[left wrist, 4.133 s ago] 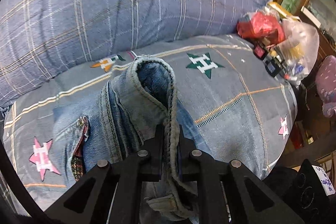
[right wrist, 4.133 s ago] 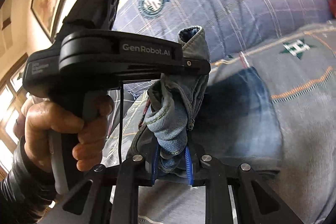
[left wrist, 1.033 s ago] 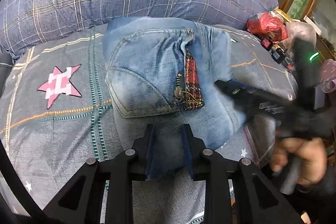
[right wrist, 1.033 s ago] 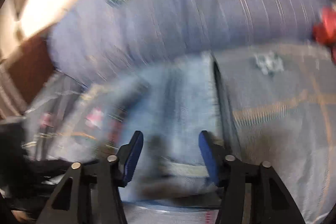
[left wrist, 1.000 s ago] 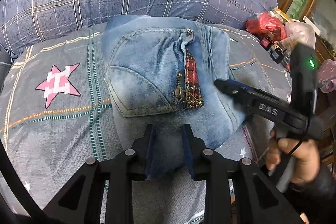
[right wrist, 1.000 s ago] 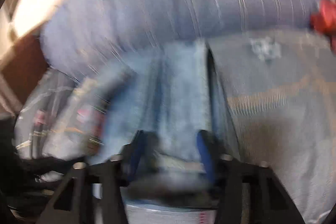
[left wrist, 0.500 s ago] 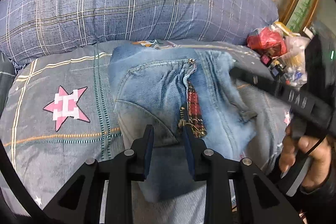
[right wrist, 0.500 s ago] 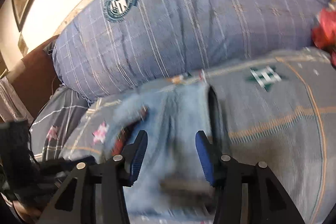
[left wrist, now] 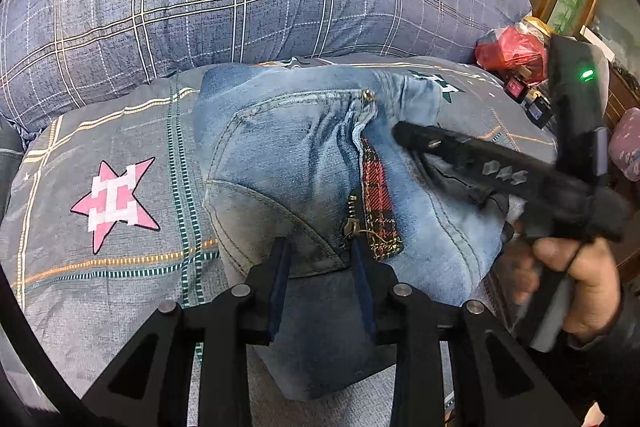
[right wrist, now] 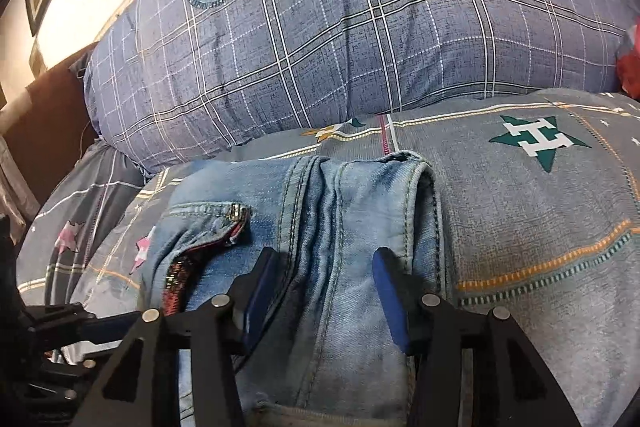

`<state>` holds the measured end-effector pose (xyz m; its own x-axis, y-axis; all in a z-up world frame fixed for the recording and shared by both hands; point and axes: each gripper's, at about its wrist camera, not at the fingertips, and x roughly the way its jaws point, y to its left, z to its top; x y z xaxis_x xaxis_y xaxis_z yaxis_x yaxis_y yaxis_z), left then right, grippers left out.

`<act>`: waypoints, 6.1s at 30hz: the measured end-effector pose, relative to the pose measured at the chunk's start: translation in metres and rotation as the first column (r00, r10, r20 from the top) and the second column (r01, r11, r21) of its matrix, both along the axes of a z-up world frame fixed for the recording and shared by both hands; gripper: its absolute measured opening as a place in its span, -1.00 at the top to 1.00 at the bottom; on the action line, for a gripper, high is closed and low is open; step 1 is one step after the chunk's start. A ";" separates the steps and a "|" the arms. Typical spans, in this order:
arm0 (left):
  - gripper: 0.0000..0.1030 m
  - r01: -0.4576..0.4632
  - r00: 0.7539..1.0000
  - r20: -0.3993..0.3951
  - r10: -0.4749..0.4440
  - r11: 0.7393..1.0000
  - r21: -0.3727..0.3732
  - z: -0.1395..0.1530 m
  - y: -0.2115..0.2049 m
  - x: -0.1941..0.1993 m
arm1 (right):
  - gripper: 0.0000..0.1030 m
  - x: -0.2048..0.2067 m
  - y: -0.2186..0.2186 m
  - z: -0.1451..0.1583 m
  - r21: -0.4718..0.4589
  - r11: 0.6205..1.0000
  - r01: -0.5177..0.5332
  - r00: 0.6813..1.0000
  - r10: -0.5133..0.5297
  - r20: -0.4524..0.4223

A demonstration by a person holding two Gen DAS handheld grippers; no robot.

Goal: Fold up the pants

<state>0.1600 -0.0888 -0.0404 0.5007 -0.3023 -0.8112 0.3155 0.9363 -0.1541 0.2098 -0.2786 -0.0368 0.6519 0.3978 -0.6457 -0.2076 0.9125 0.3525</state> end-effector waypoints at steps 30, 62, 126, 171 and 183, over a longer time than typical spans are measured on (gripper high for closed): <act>-0.30 -0.192 0.981 -0.030 0.189 0.974 -0.122 0.025 0.048 -0.001 | -0.45 -0.079 -0.066 0.017 0.075 0.994 0.074 0.996 -0.071 -0.050; -0.34 -0.261 0.956 -0.201 0.214 0.931 -0.253 -0.020 0.052 0.037 | -0.42 -0.024 -0.075 -0.034 0.403 0.915 0.000 0.987 0.064 -0.144; 0.13 -0.110 0.992 0.060 0.112 0.993 -0.038 0.038 -0.016 0.006 | 0.19 -0.063 -0.015 0.028 0.047 0.993 -0.111 0.992 0.108 0.065; -0.20 -0.346 0.938 -0.066 0.339 0.921 -0.180 -0.013 0.161 0.123 | 0.12 0.129 0.096 -0.025 0.081 0.989 -0.127 0.986 0.135 -0.095; -0.19 -0.267 0.962 0.082 0.262 0.962 0.058 0.022 0.129 0.088 | 0.11 0.085 0.135 0.040 -0.040 0.967 -0.251 0.965 0.253 0.067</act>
